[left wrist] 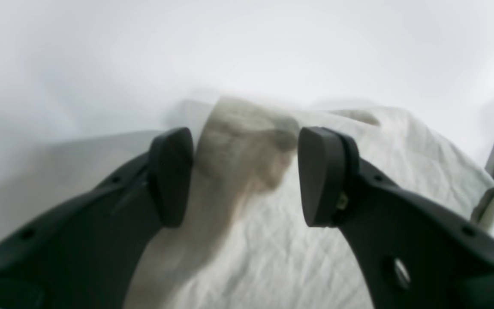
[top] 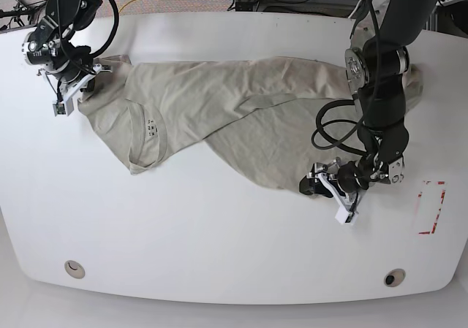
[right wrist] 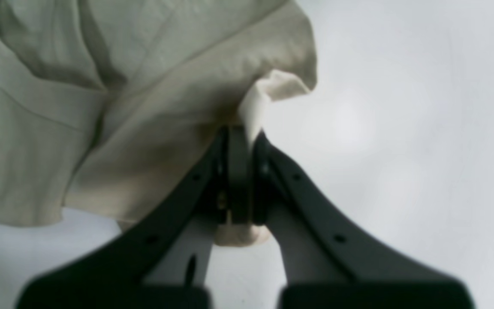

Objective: Fold the T-shirt properly
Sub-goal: 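Grasp the hem with the left gripper and pull it toward the right gripper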

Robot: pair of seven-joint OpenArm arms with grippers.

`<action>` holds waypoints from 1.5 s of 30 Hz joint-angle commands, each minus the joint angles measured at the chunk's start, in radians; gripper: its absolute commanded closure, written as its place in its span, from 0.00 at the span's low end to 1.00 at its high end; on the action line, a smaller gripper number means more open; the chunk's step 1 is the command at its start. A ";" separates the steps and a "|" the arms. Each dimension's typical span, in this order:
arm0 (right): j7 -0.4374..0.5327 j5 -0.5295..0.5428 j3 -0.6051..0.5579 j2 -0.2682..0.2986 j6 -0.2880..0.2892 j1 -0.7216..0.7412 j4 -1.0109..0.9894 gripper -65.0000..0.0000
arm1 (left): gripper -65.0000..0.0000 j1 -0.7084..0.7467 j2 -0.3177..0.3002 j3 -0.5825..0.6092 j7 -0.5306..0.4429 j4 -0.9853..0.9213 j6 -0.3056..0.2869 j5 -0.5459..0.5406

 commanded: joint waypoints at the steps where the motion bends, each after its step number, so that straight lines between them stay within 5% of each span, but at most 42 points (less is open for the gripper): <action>1: 0.015 0.004 0.006 0.014 0.001 0.011 0.018 1.00 | 0.45 -0.022 0.009 0.026 0.036 0.005 -0.002 0.004; 7: 0.015 0.004 0.002 0.014 0.001 0.026 0.018 1.00 | 0.47 -0.019 0.010 0.041 0.082 0.022 -0.002 0.004; 15: 0.015 0.004 0.003 0.014 0.001 0.029 0.018 1.00 | 1.00 0.039 -0.008 0.096 0.088 0.108 0.008 0.011; 25: 0.015 0.009 0.002 0.014 0.001 0.036 0.024 1.00 | 1.00 0.070 -0.021 0.142 0.102 0.220 0.028 0.002; 38: 0.014 0.004 -0.001 0.071 0.001 0.146 0.022 1.00 | 1.00 0.168 -0.025 0.119 0.342 0.758 0.002 0.007; 45: 0.012 0.009 -0.113 0.134 0.001 0.233 0.026 1.00 | 1.00 0.162 -0.036 0.035 0.441 0.935 0.001 0.007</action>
